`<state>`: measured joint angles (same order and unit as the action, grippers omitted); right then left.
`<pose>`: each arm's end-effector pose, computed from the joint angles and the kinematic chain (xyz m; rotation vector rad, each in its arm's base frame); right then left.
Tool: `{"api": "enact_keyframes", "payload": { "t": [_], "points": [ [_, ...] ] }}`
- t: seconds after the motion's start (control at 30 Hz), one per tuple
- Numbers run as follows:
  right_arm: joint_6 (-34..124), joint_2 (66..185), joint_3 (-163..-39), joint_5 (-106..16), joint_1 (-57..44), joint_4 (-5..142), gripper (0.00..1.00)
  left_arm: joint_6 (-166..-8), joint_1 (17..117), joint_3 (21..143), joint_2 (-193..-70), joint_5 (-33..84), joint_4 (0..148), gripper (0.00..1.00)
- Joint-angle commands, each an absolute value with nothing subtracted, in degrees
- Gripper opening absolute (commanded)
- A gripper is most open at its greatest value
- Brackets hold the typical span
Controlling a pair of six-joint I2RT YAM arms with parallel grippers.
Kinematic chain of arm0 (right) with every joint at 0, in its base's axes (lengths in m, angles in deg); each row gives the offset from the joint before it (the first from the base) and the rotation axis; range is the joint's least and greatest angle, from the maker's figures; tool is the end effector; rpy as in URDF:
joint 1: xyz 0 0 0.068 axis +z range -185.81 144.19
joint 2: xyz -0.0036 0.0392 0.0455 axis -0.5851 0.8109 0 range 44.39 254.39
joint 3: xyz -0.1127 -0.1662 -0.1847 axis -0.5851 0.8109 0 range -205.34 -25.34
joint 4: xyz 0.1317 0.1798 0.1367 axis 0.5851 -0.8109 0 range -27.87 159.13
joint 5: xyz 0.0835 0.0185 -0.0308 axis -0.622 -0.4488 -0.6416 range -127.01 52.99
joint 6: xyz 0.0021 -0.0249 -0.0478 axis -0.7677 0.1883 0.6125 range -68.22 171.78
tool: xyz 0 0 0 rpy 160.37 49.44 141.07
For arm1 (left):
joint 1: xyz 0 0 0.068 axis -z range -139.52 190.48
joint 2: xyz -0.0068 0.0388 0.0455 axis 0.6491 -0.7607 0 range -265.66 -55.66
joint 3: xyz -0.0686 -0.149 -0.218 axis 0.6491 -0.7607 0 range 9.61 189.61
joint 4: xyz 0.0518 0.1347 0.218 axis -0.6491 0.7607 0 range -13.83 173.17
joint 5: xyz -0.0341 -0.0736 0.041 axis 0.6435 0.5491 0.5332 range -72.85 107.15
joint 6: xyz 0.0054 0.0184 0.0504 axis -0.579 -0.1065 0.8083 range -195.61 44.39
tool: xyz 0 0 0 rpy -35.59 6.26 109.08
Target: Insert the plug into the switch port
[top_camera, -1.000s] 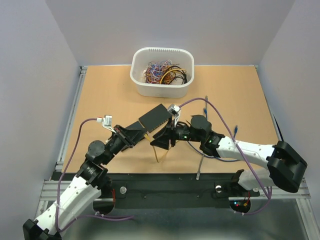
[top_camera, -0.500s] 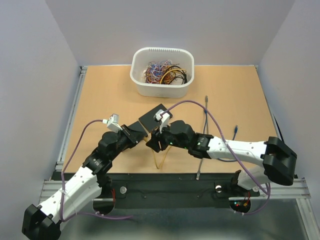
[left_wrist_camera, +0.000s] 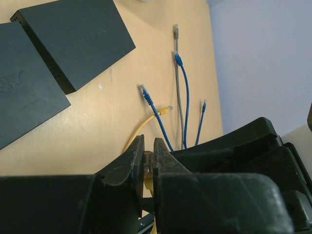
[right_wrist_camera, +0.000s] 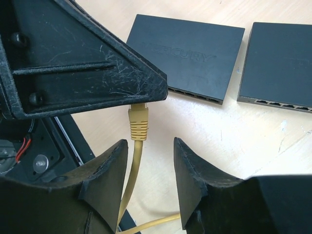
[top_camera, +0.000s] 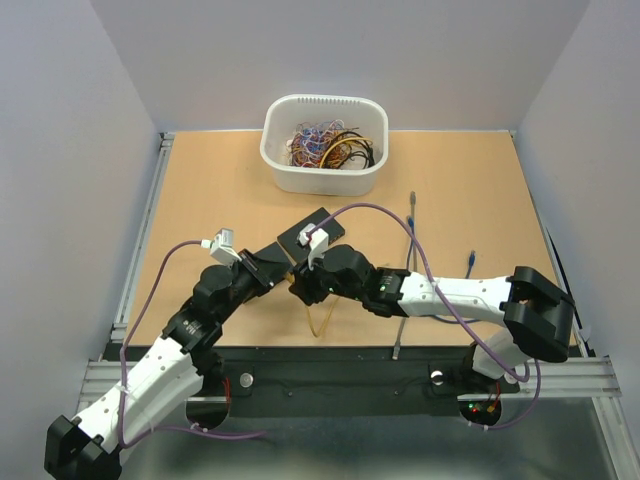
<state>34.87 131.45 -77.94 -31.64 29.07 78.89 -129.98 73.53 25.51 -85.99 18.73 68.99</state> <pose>0.1482 0.3081 0.2422 -0.7944 1.9401 0.8048 0.1278 -0.0843 0.2300 -0.3180 1.8106 -1.1375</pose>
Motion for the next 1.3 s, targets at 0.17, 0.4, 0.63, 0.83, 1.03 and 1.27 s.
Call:
{"api": "enact_keyframes", "payload": {
  "t": [0.17, 0.4, 0.63, 0.83, 1.03, 1.27],
  "points": [
    [31.83, 130.78, -79.22, -31.56, 29.49, 84.24, 0.48, -128.96, 73.70, 26.31, -85.02, 17.94, 69.05, 0.00],
    [30.42, 131.22, -79.31, -30.51, 29.49, 86.09, 0.45, -128.78, 73.70, 26.05, -84.40, 17.85, 69.40, 0.00],
    [29.72, 131.84, -79.48, -29.80, 29.49, 86.09, 0.23, -128.43, 73.70, 26.05, -84.05, 17.94, 69.41, 0.00],
    [29.01, 132.10, -78.61, -30.33, 29.49, 87.06, 0.02, -127.03, 73.70, 25.96, -83.70, 17.68, 69.58, 0.00],
    [27.87, 134.03, -77.73, -30.15, 29.49, 86.18, 0.01, -122.90, 73.09, 31.04, -87.38, 5.75, 76.08, 0.76],
    [25.59, 138.77, -76.06, -28.92, 30.10, 84.77, 0.00, -117.62, 62.74, 32.82, -97.22, 10.00, 74.16, 0.94]
  ]
}}
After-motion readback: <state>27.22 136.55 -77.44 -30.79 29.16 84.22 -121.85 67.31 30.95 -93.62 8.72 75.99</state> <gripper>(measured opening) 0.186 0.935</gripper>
